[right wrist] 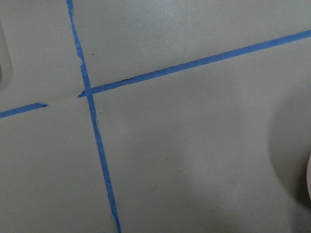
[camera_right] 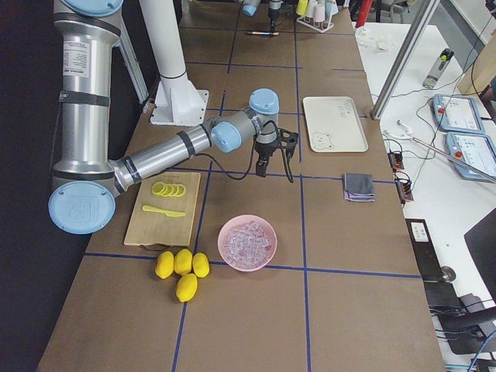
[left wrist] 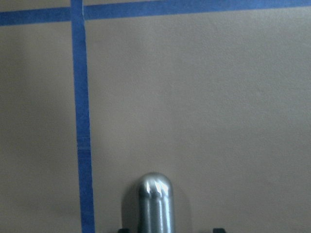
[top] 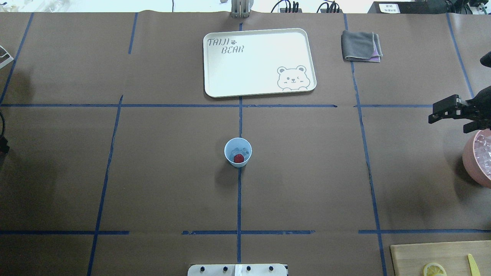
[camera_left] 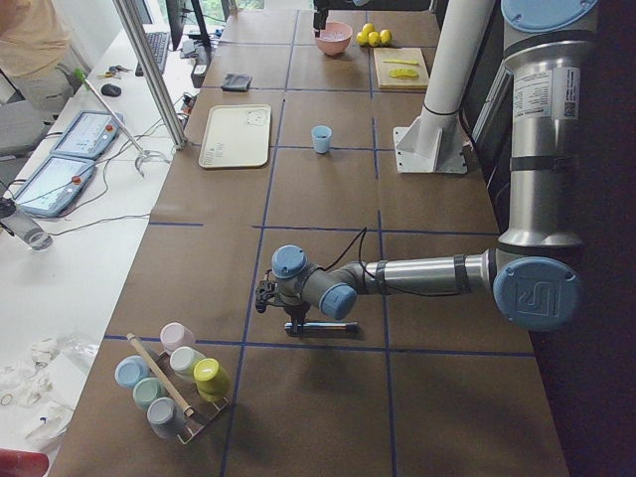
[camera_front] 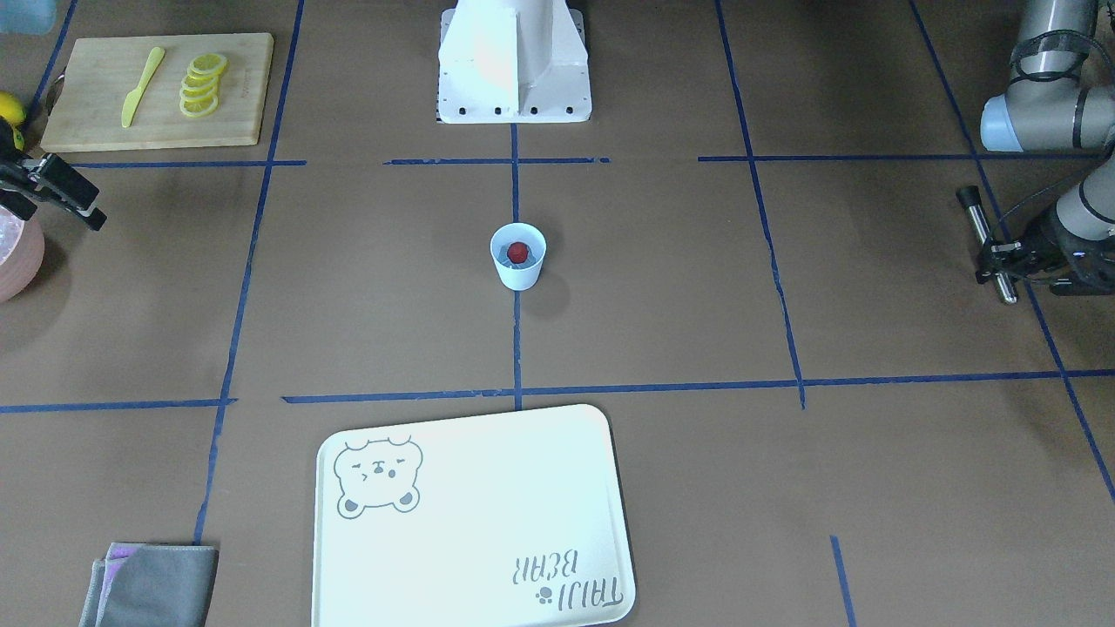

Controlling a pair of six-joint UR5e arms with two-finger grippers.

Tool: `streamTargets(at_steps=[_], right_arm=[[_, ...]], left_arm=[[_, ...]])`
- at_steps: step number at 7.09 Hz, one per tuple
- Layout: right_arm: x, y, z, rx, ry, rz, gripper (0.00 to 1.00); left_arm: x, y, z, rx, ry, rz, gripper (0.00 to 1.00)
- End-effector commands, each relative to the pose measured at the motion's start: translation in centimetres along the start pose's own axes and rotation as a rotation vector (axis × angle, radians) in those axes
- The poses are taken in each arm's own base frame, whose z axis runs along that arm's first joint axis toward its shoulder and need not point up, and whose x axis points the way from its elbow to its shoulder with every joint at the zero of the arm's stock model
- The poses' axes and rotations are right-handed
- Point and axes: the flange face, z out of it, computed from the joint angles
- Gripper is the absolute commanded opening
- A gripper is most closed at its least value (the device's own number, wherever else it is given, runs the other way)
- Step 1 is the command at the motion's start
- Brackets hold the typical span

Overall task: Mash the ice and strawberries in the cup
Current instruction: 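Grasp the silver metal muddler with the left gripper beside the table, then carry the muddler with the left gripper over the blue cup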

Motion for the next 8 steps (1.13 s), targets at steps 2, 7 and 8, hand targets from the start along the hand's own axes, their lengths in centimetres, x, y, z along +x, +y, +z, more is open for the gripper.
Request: streamTargets(at_steps=[2,7,8], right_arm=[[-0.2,0.1,-0.2,0.002,-0.005,-0.002,1.0],[-0.1,0.4,-0.9,0.01,-0.011,-0.006,1.0],[0.0,0.2,-1.0,0.009,-0.014,-0.001,1.0]], left_arm=[[1.8,-0.4,-1.4,0.025,0.046,0.031,0.0],[33.1,-2.9,-18.3,0.28,0.384,0.399,0.0],[40.1,-1.5,-20.5,0.347,0.433,0.511,0.0]])
